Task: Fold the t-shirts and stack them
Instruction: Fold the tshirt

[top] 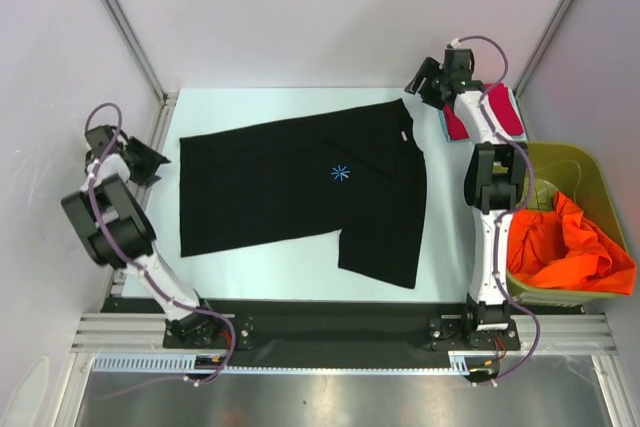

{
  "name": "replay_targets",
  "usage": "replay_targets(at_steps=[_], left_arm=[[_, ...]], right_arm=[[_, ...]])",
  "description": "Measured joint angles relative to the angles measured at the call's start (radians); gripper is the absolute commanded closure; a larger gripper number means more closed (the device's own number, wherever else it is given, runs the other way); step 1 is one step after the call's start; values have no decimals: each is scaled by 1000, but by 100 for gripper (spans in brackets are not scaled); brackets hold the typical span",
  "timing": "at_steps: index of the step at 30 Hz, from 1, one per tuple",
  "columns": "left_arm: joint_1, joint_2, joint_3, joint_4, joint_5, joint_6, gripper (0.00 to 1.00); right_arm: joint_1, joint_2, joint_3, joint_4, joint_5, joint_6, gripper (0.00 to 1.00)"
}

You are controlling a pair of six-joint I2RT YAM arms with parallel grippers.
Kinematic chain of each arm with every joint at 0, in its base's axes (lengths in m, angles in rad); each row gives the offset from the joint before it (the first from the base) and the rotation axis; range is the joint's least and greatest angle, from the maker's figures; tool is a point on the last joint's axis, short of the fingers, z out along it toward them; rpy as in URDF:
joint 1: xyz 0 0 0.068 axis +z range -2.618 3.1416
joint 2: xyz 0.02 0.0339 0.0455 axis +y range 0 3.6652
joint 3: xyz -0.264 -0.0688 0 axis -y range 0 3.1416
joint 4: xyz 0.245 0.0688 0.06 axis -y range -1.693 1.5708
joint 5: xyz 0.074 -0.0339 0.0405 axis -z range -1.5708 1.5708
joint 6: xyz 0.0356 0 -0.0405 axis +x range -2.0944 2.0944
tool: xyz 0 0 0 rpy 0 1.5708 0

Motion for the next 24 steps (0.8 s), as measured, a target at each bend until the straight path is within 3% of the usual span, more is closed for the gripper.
replay_targets(at_steps=[5,11,15,18,24], left_arm=[[-37,-238,-203,35,30,1,43],[-311,-346,-431,131,140,-25,45],[-460,-381,-537,143,192,-64,46],[-501,-429,-573,148,209,-90,46],[-522,-535,-579,148,226,-107,46]], right_arm=[[57,-264,-235,-61,-22,-74,23],[113,-462,-548,-69,-107,-126,24],[117,-487,-727,-92,-127,-179,36],[119,-487,-819,-101,-132,-204,45],[132,-487,-892,-78,-145,-229,48]])
